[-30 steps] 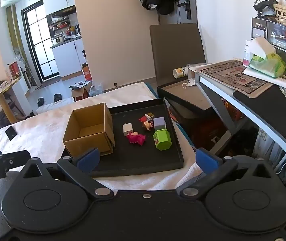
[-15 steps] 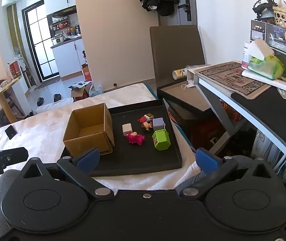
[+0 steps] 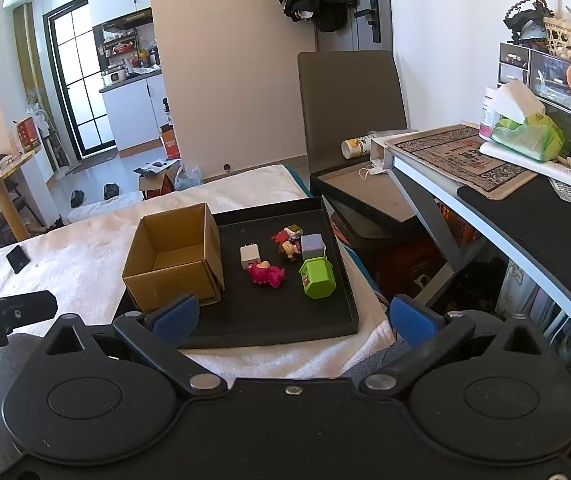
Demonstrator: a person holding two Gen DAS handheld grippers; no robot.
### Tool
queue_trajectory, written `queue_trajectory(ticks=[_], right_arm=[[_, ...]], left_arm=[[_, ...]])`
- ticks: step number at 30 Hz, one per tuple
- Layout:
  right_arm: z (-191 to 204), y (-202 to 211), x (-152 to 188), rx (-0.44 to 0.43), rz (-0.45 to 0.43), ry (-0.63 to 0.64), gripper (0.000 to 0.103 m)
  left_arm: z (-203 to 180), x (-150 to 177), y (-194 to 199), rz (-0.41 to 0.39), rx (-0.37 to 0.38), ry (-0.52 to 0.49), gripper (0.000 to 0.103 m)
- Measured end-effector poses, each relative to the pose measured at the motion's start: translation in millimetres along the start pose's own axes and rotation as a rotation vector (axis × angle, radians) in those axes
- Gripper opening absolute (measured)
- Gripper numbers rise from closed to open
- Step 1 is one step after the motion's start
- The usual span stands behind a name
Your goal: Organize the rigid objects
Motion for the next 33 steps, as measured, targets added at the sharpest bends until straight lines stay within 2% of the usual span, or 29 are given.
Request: queue_trajectory(ticks=[33], right_arm=[[2.3,2.9,-0.2,-0.002,0.005,0.01,0.103]], left_arm=[[-0.4,1.3,-2.6,0.003,0.003,0.0,0.102]])
Point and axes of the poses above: each gripper's, at about its wrist camera, not at the fingertips, and y roughly against the way its jaws point, z to its left, x to its underside, the point moved 3 cm from there along -y, roughly the way its jaws point, and after that the axes turned 10 degrees about -z, right-handed, at the moved point
